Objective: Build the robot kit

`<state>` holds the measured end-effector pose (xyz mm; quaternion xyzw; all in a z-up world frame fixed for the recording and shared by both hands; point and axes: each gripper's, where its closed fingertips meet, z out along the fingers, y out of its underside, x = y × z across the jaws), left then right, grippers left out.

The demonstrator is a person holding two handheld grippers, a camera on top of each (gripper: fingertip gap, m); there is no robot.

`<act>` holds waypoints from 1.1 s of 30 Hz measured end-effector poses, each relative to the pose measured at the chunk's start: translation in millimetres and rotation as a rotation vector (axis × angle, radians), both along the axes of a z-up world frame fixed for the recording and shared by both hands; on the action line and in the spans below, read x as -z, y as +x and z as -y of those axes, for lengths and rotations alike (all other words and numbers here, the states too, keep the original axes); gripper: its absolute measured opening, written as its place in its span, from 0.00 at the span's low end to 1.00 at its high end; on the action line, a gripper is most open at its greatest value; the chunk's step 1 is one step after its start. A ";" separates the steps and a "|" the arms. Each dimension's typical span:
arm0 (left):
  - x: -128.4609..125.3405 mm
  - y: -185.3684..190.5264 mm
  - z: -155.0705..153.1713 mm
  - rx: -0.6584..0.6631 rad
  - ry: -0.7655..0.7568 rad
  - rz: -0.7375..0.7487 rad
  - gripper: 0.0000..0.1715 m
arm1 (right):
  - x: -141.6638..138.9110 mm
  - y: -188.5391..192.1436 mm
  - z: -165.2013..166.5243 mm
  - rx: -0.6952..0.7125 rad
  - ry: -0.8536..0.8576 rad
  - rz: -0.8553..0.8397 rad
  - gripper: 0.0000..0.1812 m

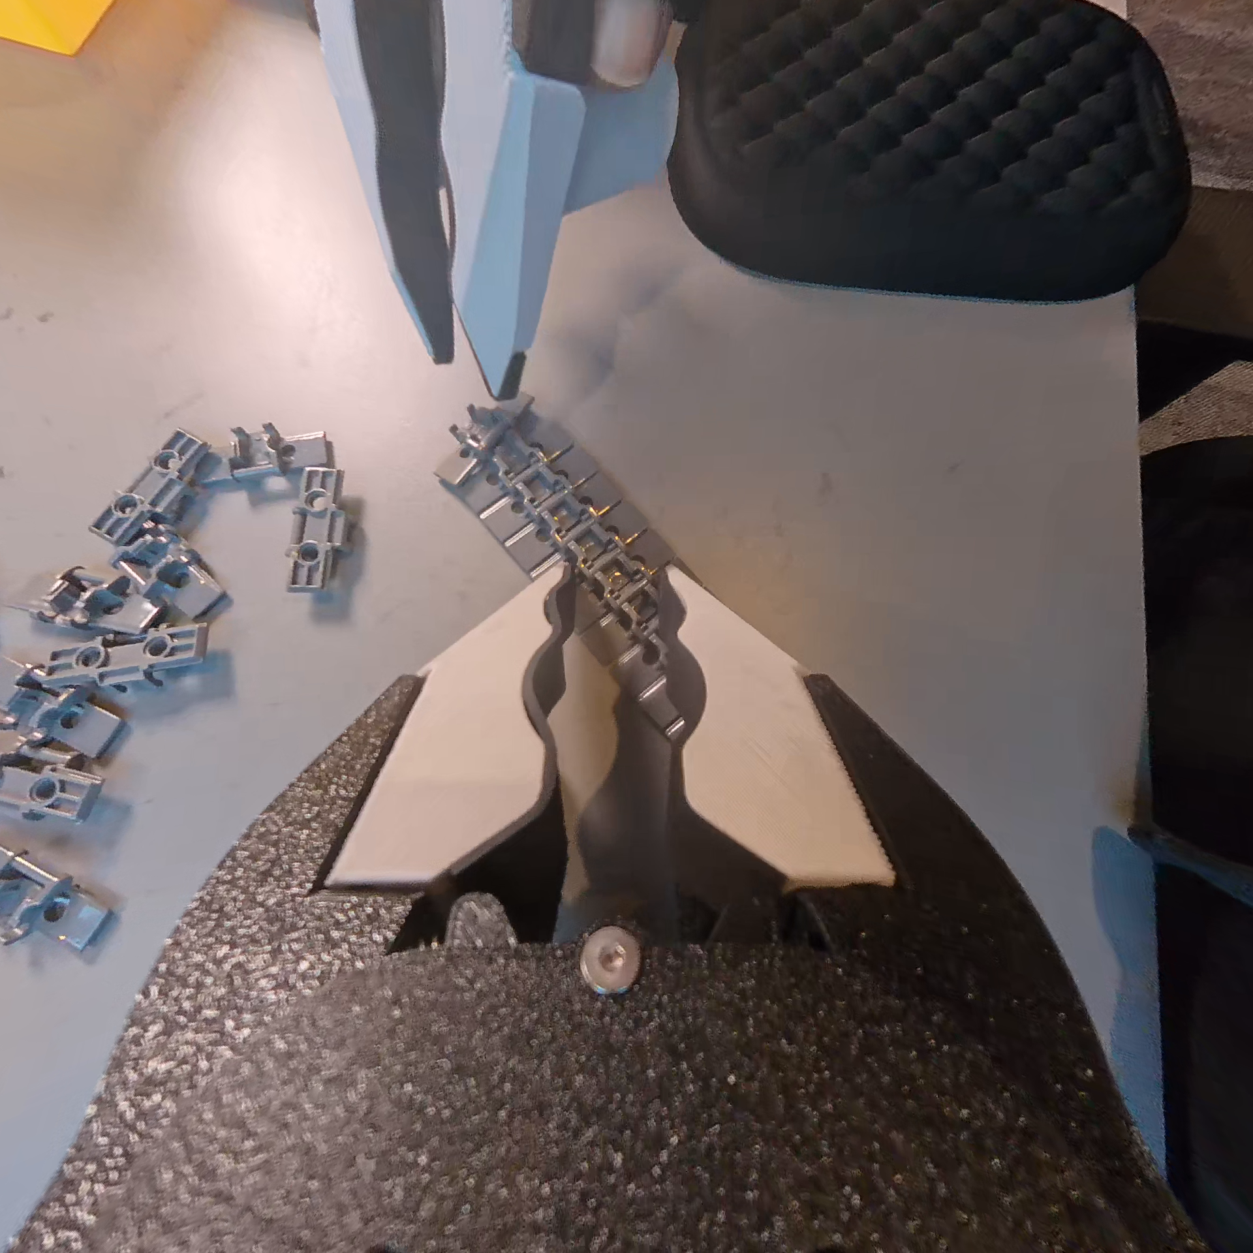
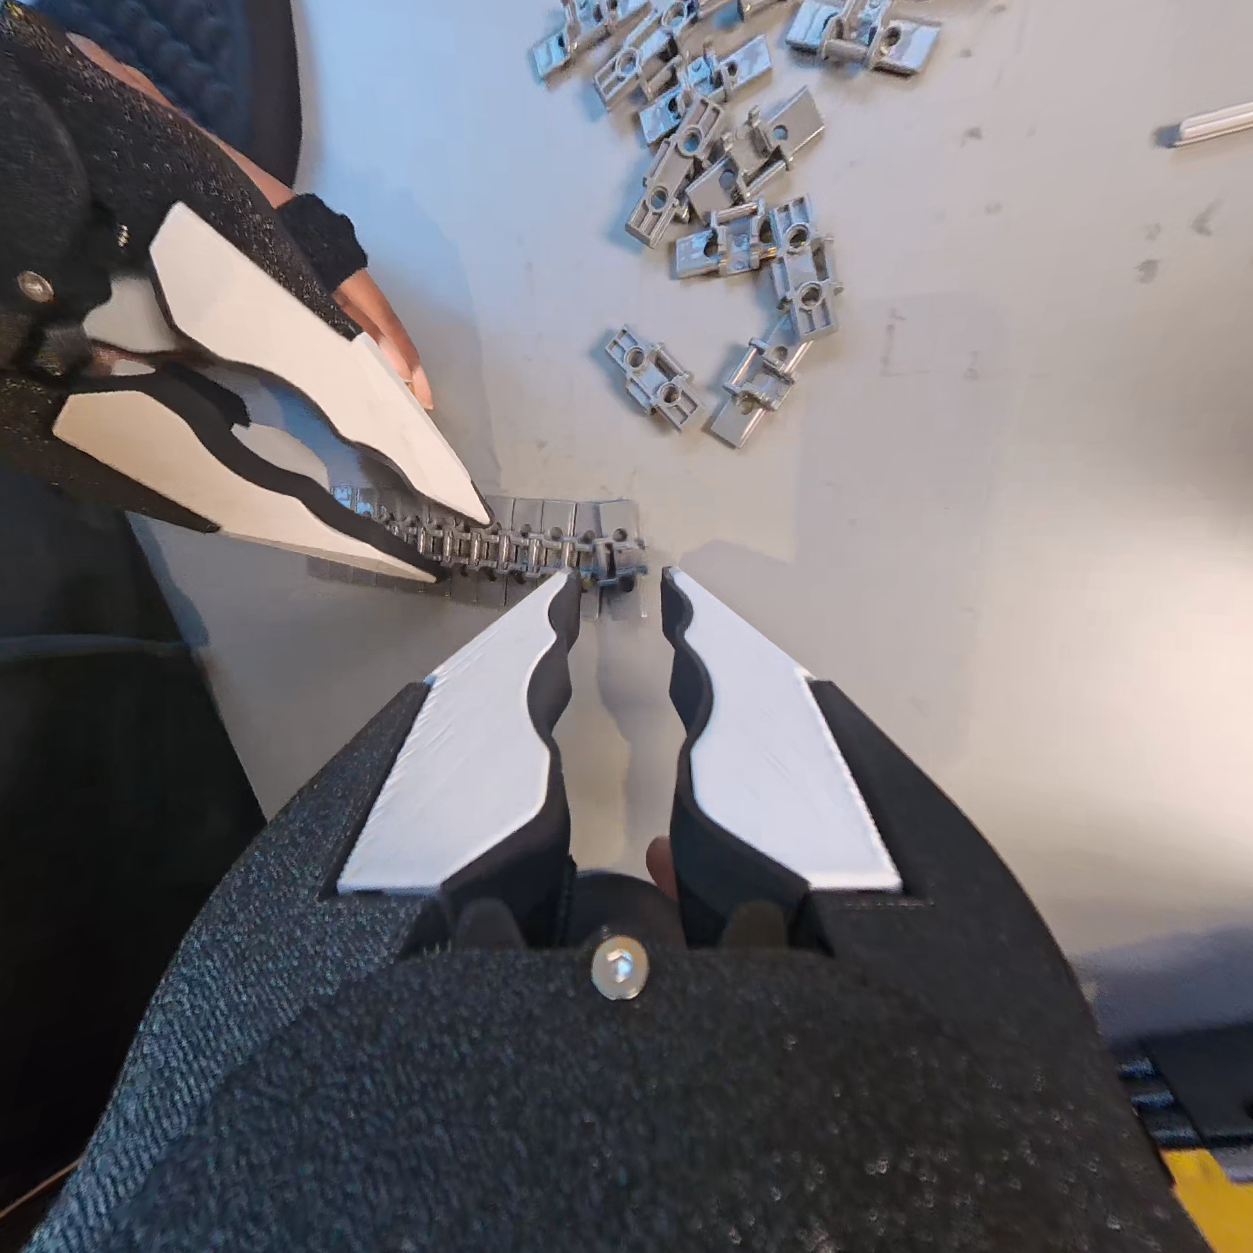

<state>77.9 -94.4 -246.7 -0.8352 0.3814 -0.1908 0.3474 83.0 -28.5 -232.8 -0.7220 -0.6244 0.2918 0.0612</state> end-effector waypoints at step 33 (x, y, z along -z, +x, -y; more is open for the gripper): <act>-75.6 -9.8 -5.6 0.097 -0.094 0.549 0.01 | -55.2 -8.0 56.3 -0.264 0.151 -0.405 0.18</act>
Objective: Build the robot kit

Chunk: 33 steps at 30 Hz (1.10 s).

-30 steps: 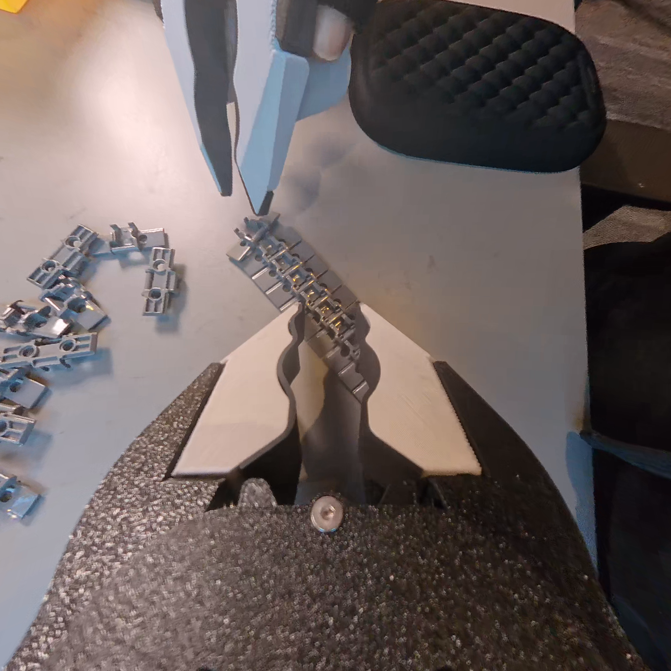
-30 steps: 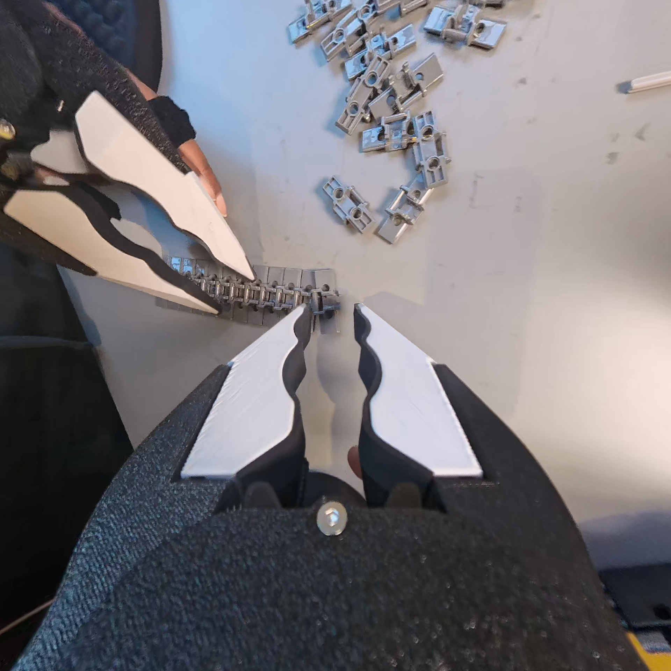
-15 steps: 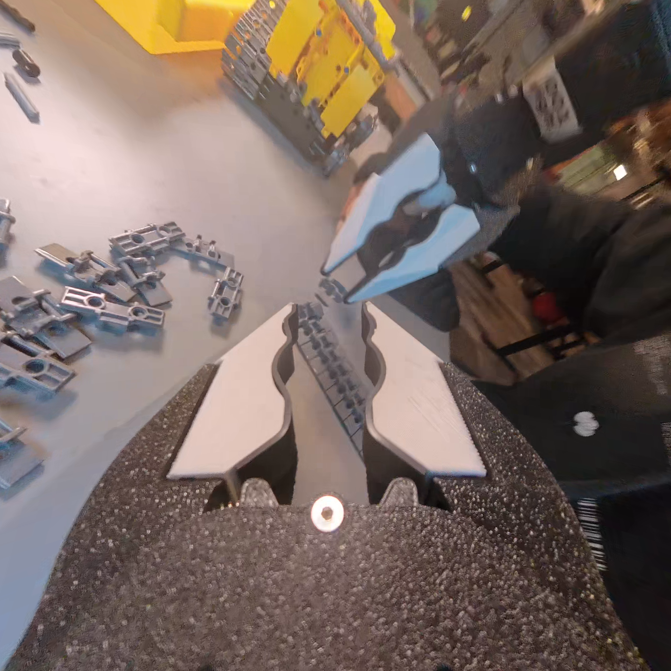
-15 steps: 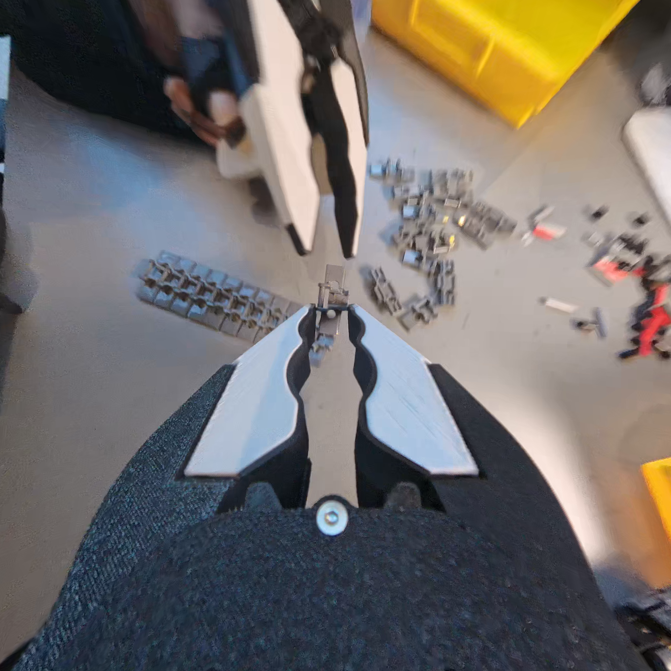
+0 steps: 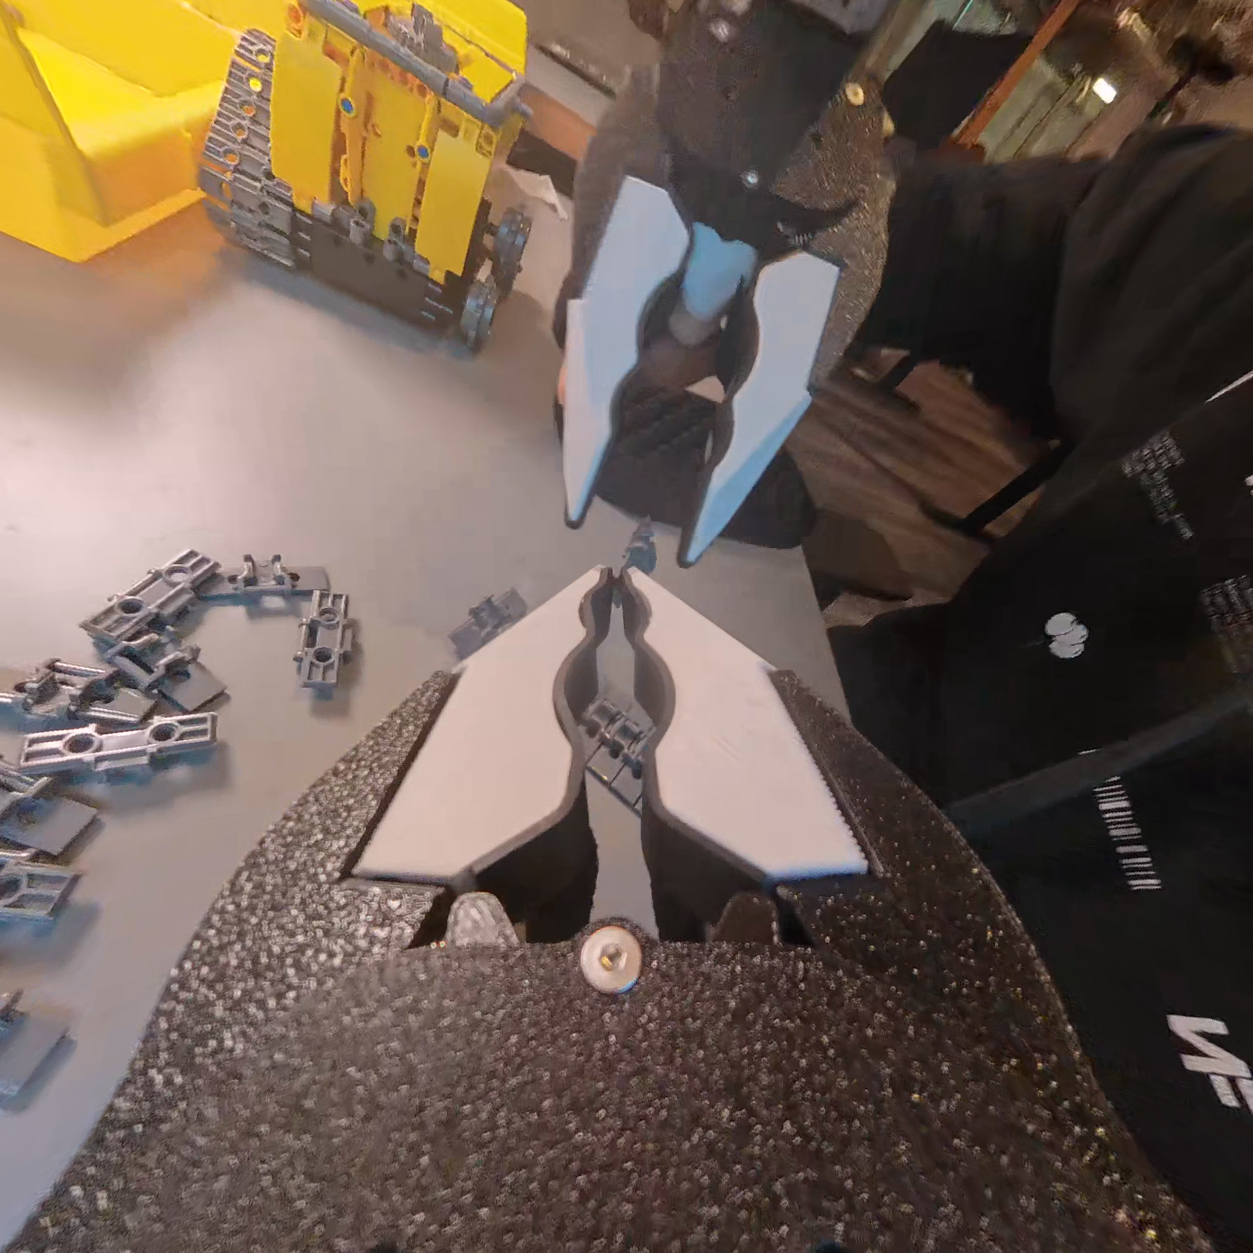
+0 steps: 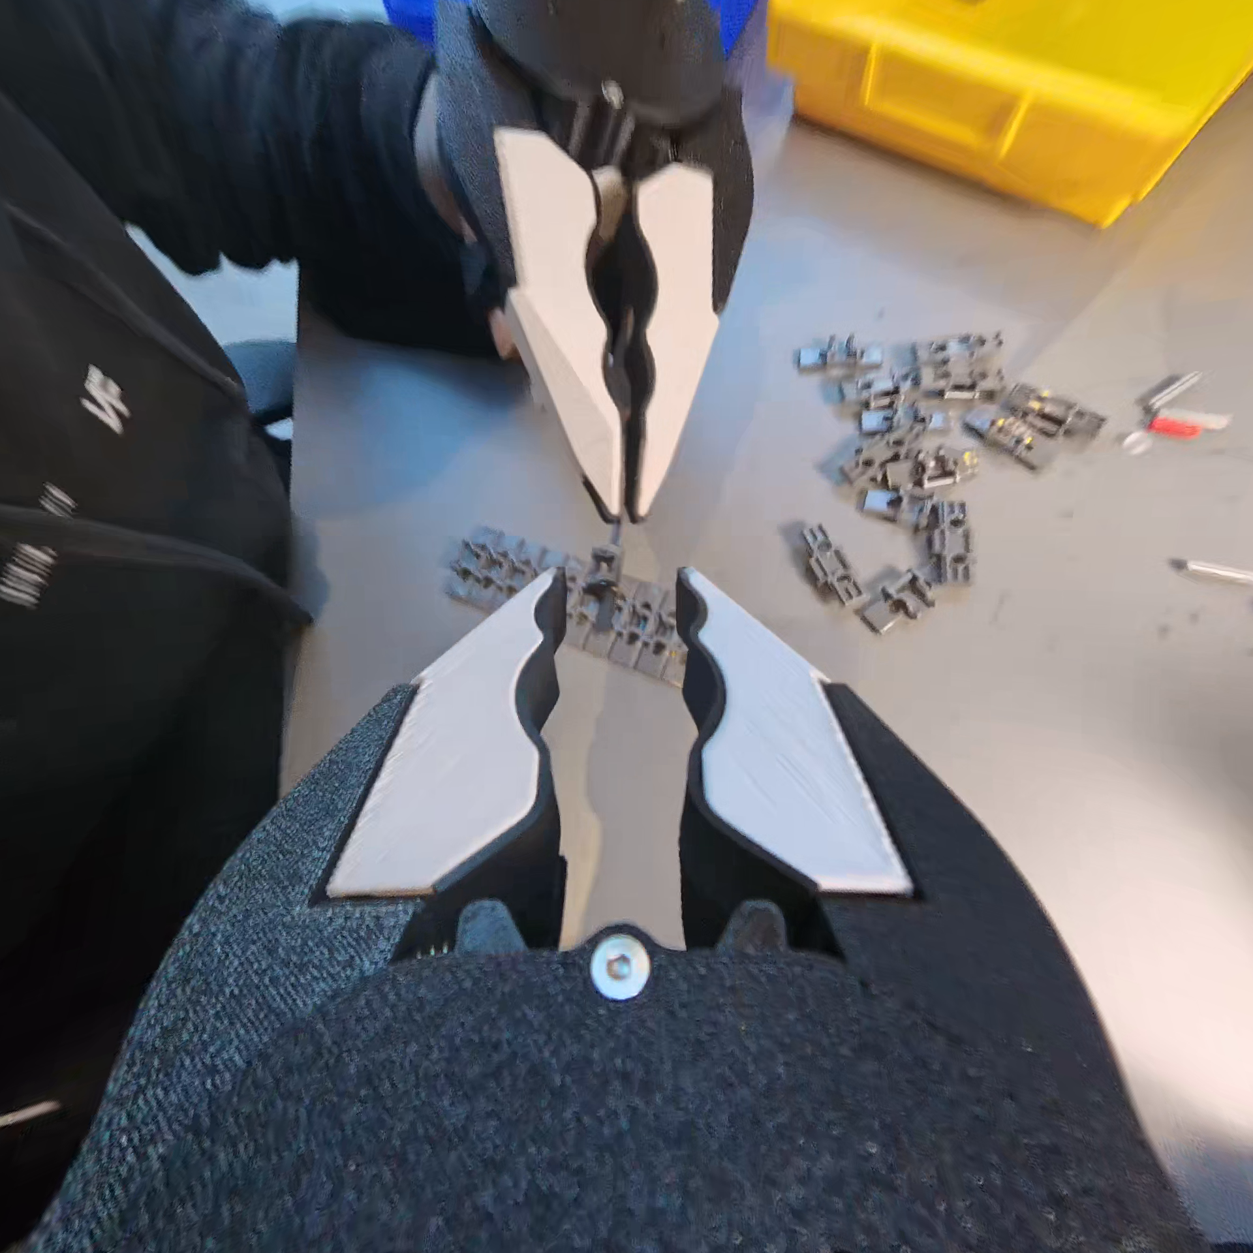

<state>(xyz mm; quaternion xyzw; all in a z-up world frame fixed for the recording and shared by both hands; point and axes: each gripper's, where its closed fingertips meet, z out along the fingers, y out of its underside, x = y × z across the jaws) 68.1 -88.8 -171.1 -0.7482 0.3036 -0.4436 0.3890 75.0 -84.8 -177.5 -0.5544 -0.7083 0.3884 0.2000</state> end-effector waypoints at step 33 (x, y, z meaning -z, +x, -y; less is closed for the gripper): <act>73.7 7.4 -2.2 -0.050 0.033 -0.524 0.17 | 63.1 -3.4 -37.8 0.210 -0.265 0.375 0.04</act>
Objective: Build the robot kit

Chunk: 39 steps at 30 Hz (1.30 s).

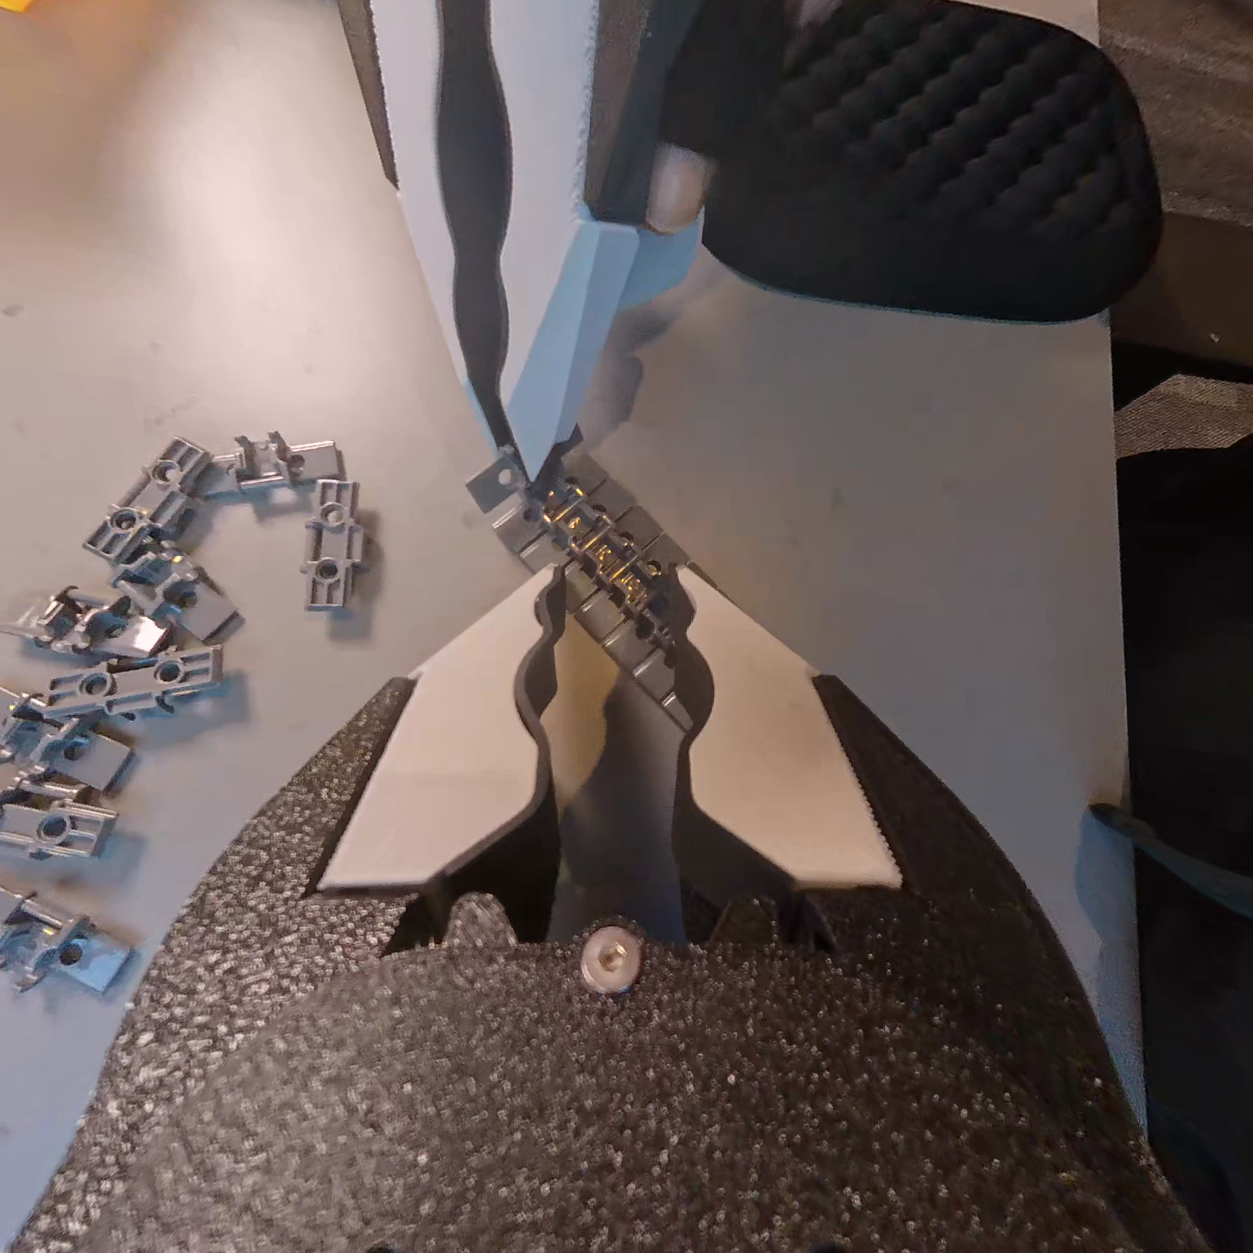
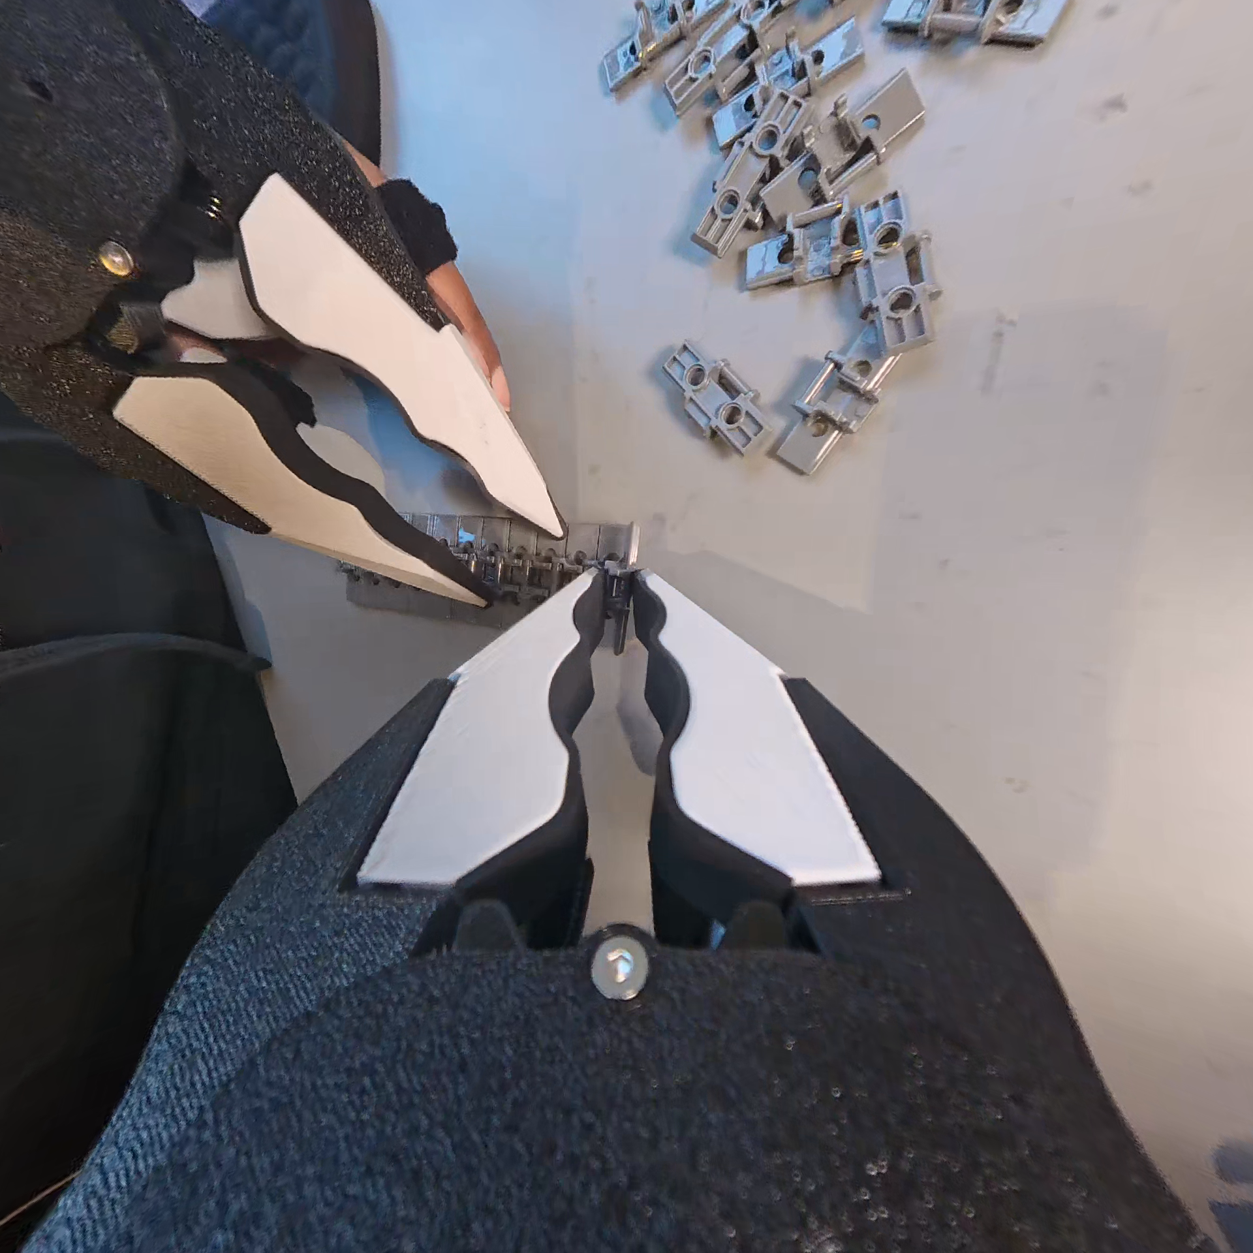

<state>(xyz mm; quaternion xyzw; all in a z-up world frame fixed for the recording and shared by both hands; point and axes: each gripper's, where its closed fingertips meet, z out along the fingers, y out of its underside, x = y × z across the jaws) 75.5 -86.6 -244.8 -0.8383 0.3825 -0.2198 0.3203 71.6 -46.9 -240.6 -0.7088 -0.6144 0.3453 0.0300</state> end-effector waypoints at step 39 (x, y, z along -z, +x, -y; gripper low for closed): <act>1.4 1.7 5.1 0.010 0.024 -0.012 0.14 | -24.0 0.4 -31.9 0.114 0.162 -0.168 0.17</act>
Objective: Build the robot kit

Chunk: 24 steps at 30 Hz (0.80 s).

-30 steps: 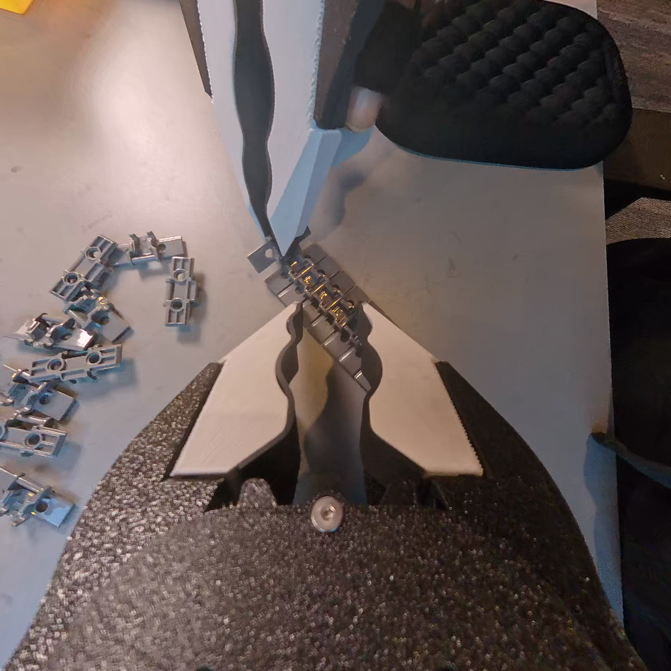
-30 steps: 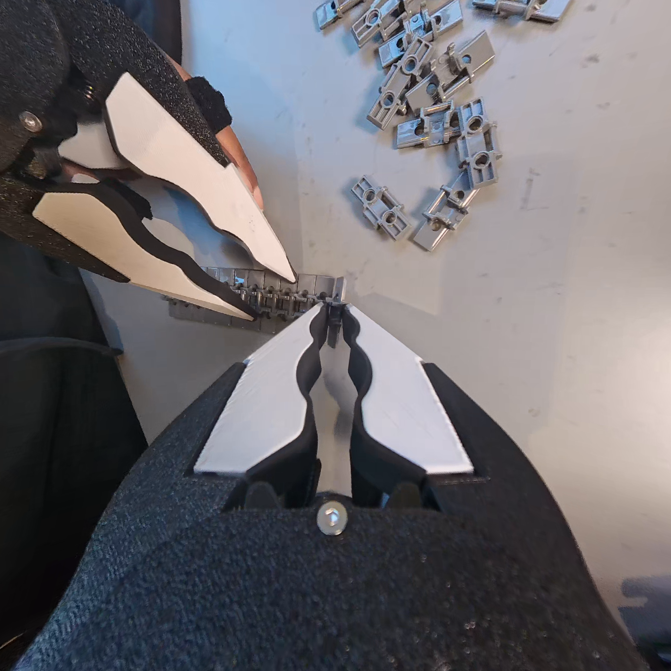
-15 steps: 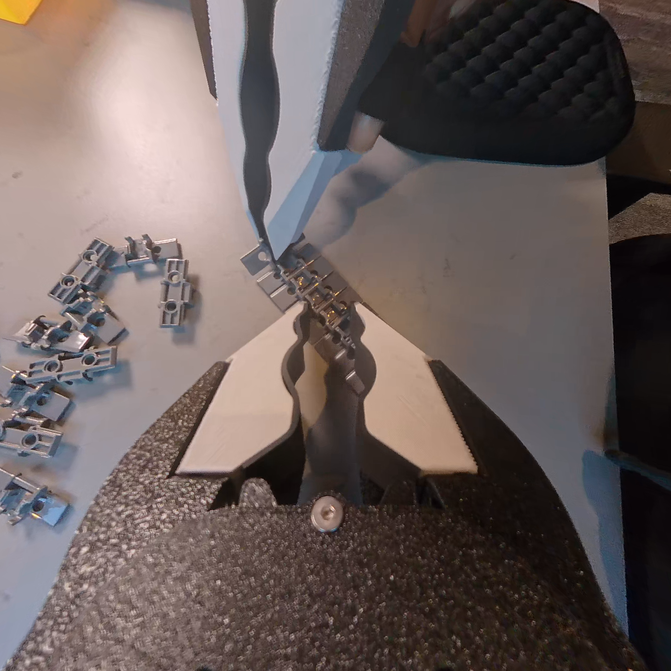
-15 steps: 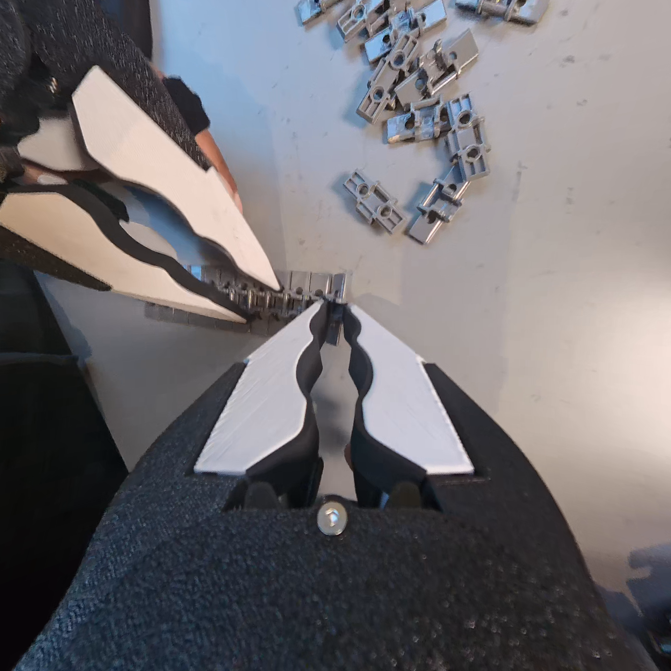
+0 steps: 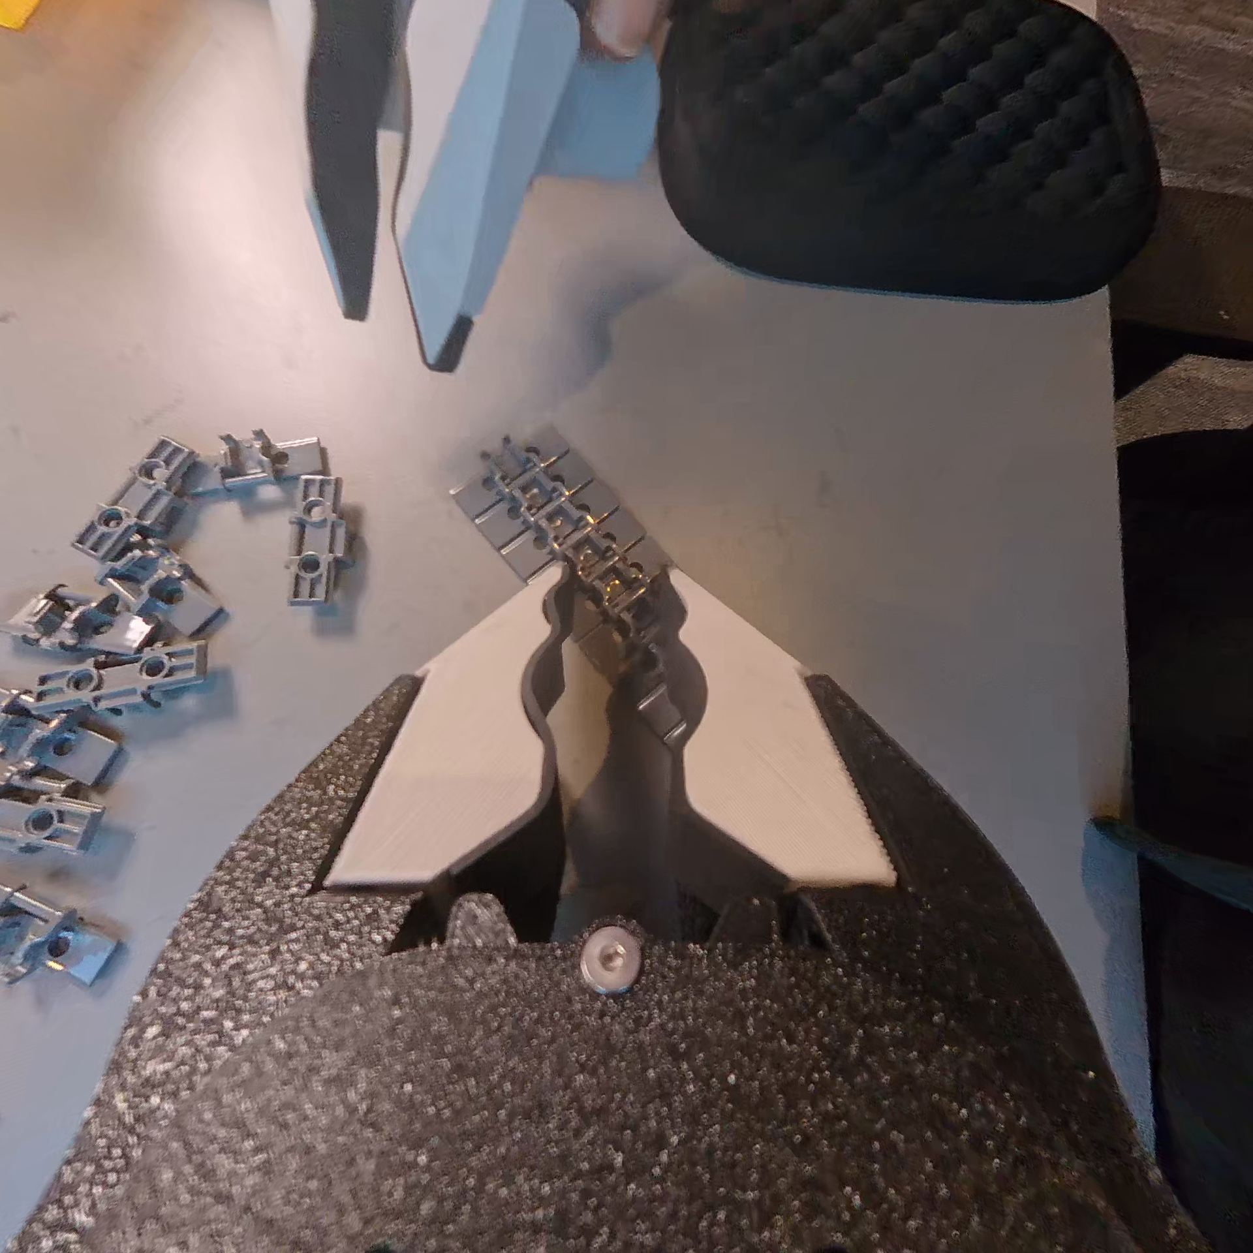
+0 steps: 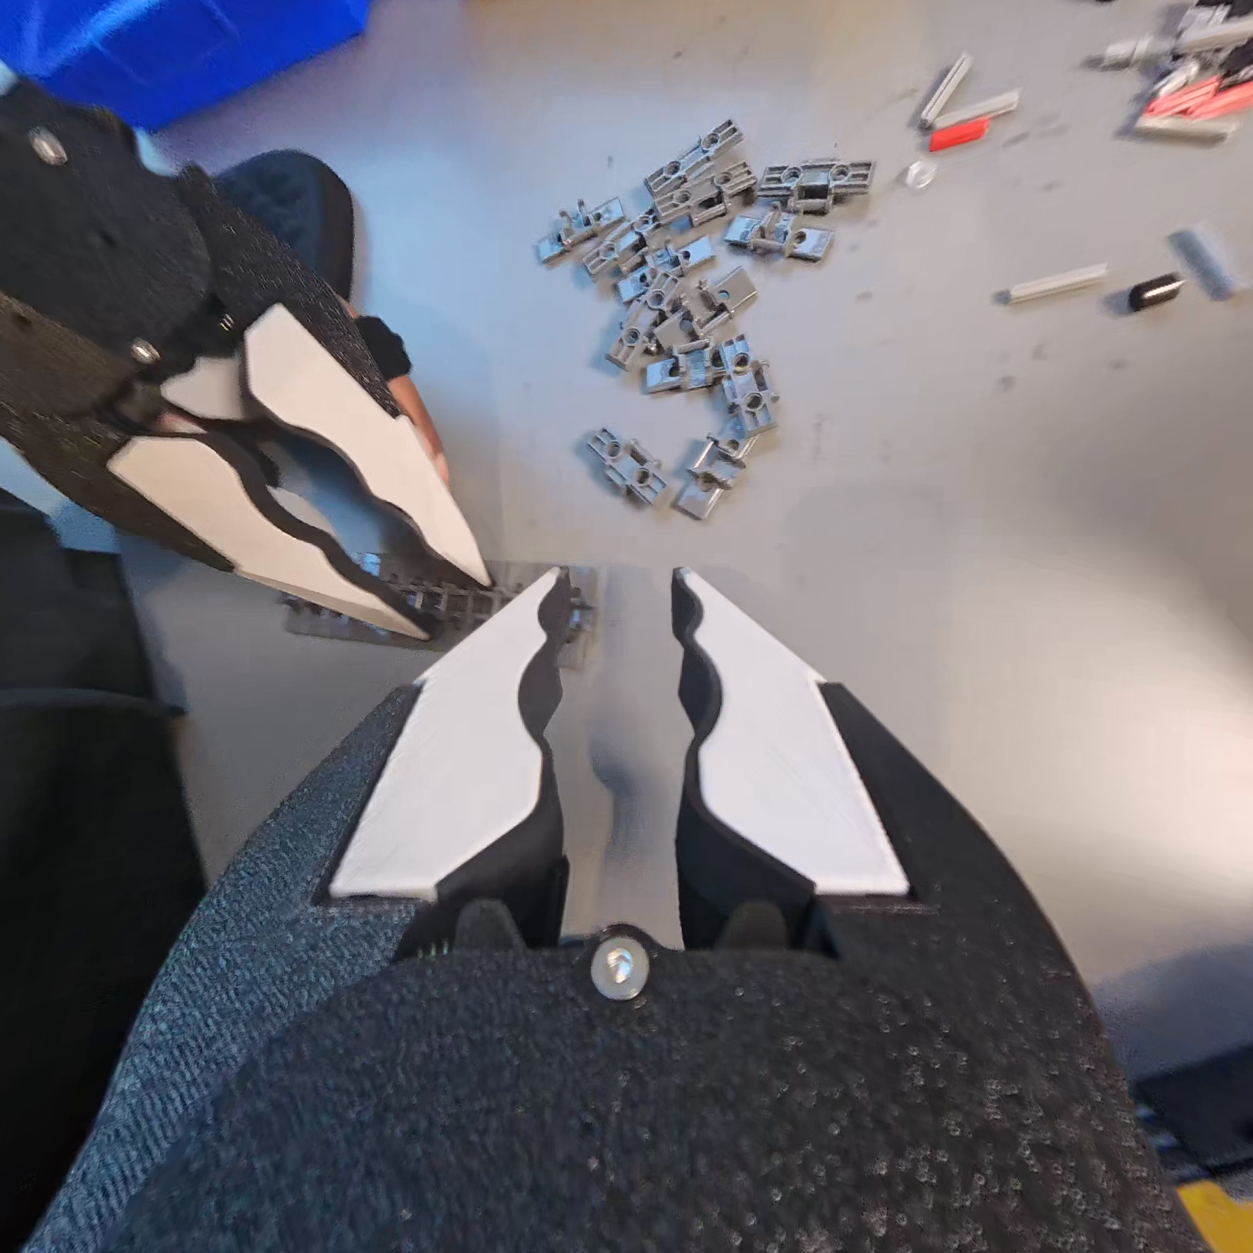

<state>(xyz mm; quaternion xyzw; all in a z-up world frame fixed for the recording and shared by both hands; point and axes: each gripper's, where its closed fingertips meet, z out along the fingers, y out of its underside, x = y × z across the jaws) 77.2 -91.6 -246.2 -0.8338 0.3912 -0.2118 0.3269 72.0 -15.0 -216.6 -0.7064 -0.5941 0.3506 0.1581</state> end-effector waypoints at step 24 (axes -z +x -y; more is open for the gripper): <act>-35.0 -48.0 -25.4 0.011 0.212 0.060 0.14 | -16.9 -36.1 52.0 -0.346 -0.146 -0.173 0.08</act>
